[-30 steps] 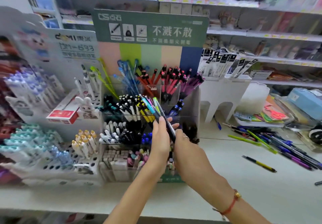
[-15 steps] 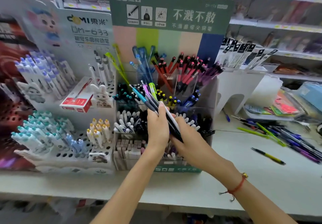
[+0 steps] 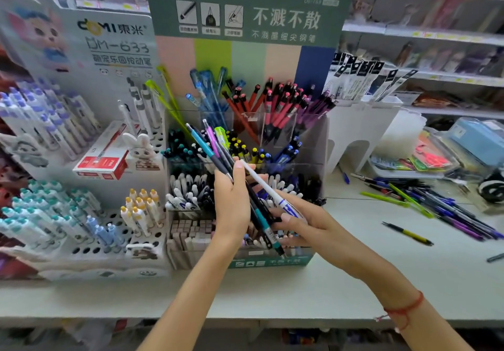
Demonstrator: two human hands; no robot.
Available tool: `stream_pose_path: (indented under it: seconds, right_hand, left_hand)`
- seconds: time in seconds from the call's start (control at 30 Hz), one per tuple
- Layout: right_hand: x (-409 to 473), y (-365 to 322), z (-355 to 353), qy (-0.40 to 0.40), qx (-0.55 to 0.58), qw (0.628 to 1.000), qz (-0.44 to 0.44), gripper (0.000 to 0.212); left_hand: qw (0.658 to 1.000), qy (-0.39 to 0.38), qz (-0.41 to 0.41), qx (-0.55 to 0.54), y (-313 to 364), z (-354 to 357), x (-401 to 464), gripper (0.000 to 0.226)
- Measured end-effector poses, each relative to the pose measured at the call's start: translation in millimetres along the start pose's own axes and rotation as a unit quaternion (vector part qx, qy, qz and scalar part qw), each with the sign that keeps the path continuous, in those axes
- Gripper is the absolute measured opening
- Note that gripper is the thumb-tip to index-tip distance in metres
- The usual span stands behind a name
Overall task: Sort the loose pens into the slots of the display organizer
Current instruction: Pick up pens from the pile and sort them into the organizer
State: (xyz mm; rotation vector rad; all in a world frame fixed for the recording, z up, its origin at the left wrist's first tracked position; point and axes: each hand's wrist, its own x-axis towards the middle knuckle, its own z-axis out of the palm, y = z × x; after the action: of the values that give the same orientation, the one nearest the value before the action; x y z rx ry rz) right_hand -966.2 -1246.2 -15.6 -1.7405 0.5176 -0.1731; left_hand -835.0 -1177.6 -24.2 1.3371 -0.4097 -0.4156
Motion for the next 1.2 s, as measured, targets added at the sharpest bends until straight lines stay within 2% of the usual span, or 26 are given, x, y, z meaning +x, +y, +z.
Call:
stream_pose_path:
  seconds: [0.1,0.17,0.33,0.37,0.43,0.5,0.57,0.63,0.7,0.77,0.83,0.9,0.93,0.97,1.03,1.1,1.2]
  right_hand:
    - [-5.0,0.3,-9.8,0.036,0.041,0.998,-0.004,0.039]
    - [-5.9,-1.4,-22.0,0.07,0.054,0.996,0.0,0.037]
    - [-1.6,1.8,-53.2,0.106,0.086,0.989,0.049,0.038]
    - [0.5,3.3,-57.0,0.129,0.047,0.989,0.055,0.04]
    - [6.8,7.2,-62.0,0.187,-0.109,0.976,0.033,0.044]
    - [15.6,7.3,-60.8,0.227,-0.301,0.926,-0.005,0.04]
    - [27.5,3.0,-54.4,0.242,-0.45,0.86,-0.016,0.035]
    - [42.0,-5.6,-43.7,0.235,-0.551,0.801,-0.022,0.03]
    - [58.5,-10.3,-30.9,0.198,-0.609,0.767,-0.03,0.026]
    - [73.6,-5.6,-19.7,0.137,-0.61,0.779,-0.049,0.021]
    - [82.5,3.6,-13.3,0.077,-0.534,0.841,-0.046,0.016]
    - [84.6,16.1,-9.9,0.077,-0.431,0.897,-0.057,0.011]
    - [83.7,22.4,-8.9,0.111,-0.403,0.904,-0.087,0.008]
    - [82.0,29.0,-9.1,0.159,-0.4,0.892,-0.135,0.007]
    - [77.6,45.6,-9.4,0.239,-0.447,0.834,-0.218,0.007]
    - [75.1,63.9,-9.6,0.267,-0.498,0.788,-0.245,0.009]
    - [72.9,77.8,-10.0,0.253,-0.514,0.788,-0.226,0.026]
  left_hand:
    - [1.0,0.017,0.023,0.012,-6.4,-9.3,0.9,0.034]
    - [0.999,0.003,0.026,0.022,-12.6,-15.9,-0.4,0.022]
    - [0.999,0.041,0.021,0.02,-23.8,-29.0,-3.1,0.019]
    - [0.998,0.052,0.024,0.024,-24.6,-32.8,-3.5,0.018]
    - [0.997,0.058,0.03,0.038,-25.9,-40.3,-3.9,0.02]
    - [0.997,0.059,0.034,0.039,-26.7,-46.8,-5.1,0.019]
    - [0.996,0.066,0.037,0.038,-26.8,-51.9,-6.3,0.017]
    - [0.996,0.068,0.036,0.037,-26.4,-55.7,-7.9,0.018]
    - [0.997,0.062,0.029,0.031,-25.9,-58.4,-9.4,0.024]
    - [0.998,0.056,0.012,0.016,-24.0,-60.4,-11.4,0.023]
    - [0.999,0.047,-0.008,-0.006,-20.5,-62.4,-14.2,0.016]
    - [0.998,0.038,-0.025,-0.031,-17.8,-65.9,-16.3,0.014]
    - [0.998,0.036,-0.031,-0.043,-16.9,-67.9,-17.3,0.014]
    - [0.997,0.034,-0.036,-0.054,-15.8,-69.4,-18.1,0.014]
    - [0.995,0.031,-0.052,-0.085,-14.4,-71.4,-19.2,0.015]
    - [0.99,0.027,-0.072,-0.121,-14.1,-72.0,-19.7,0.017]
    - [0.984,0.02,-0.079,-0.161,-13.1,-70.1,-20.4,0.018]
